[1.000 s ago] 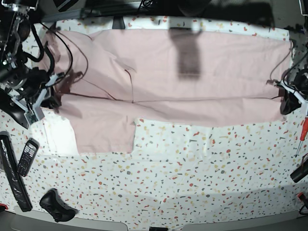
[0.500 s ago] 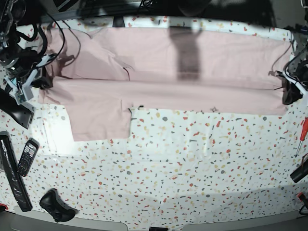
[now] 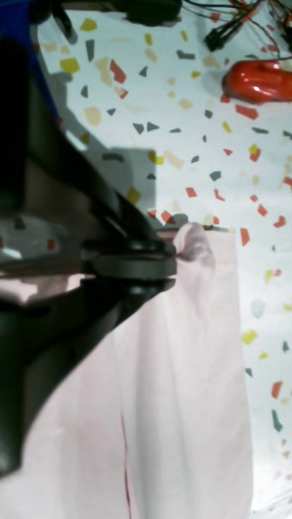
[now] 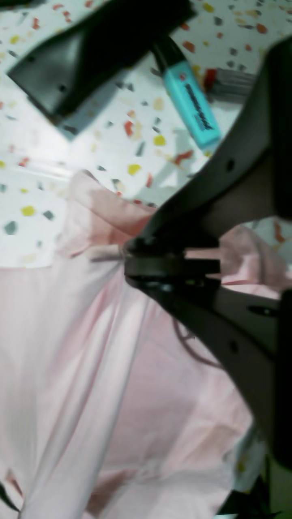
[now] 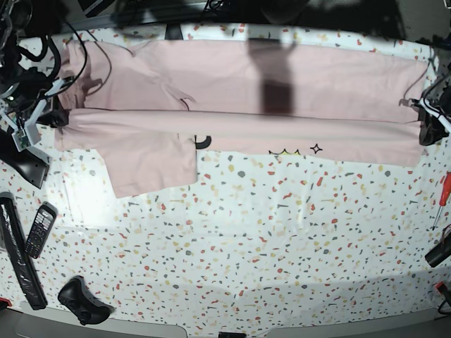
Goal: Fold the T-shirt properly
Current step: 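Lay the folded edge down and open both grippers, then grasp the shirt's hem end with the right gripper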
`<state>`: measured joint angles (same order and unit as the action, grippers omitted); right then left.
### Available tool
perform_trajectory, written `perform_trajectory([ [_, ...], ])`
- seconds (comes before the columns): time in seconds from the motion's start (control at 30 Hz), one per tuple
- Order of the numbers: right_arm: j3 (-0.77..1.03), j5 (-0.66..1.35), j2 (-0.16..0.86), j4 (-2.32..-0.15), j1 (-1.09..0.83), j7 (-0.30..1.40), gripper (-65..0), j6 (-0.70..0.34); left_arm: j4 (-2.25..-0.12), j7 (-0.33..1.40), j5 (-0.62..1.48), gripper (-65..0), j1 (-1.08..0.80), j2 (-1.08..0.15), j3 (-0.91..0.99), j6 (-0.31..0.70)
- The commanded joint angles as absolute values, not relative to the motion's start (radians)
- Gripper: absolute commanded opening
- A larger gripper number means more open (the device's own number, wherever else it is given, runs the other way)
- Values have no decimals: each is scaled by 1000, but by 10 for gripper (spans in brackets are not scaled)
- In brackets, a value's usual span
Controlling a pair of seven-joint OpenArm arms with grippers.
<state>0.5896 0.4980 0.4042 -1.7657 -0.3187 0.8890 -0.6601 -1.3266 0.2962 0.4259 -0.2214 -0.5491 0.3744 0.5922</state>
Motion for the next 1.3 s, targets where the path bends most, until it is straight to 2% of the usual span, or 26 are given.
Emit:
perform_trajectory([
  [0.0, 602, 503, 424, -1784, -316, 890, -627, -658, -1342, 277, 416, -513, -215, -577, 389, 580],
  [0.03, 602, 503, 424, -1784, -316, 901, -574, -658, -1342, 278, 410, -434, -215, -577, 389, 580],
  [0.07, 602, 503, 424, -1784, -316, 906, -520, -658, -1342, 278, 408, -383, -215, -578, 389, 580],
  [0.13, 602, 505, 425, -1784, -313, 901, -432, -658, -1342, 277, 409, -370, -215, -585, 389, 580],
  [0.2, 602, 524, 426, -1784, -301, 896, -396, -657, -1343, 277, 409, -371, -213, -599, 389, 579],
  [0.5, 572, 640, 424, -1717, -113, 899, -397, -657, -1343, 229, 424, -371, -210, -638, 388, 516],
  [0.77, 359, 635, 424, -1389, 195, 976, -397, -647, -1343, 307, 420, -371, -97, -528, 388, 516],
  [0.9, 255, 564, 424, -1246, 317, 992, -397, -647, -1343, 326, 417, -371, -64, -476, 388, 516],
  [1.27, 113, 465, 423, -958, 488, 946, -397, -641, -1343, 321, 417, -371, -64, -460, 388, 516],
])
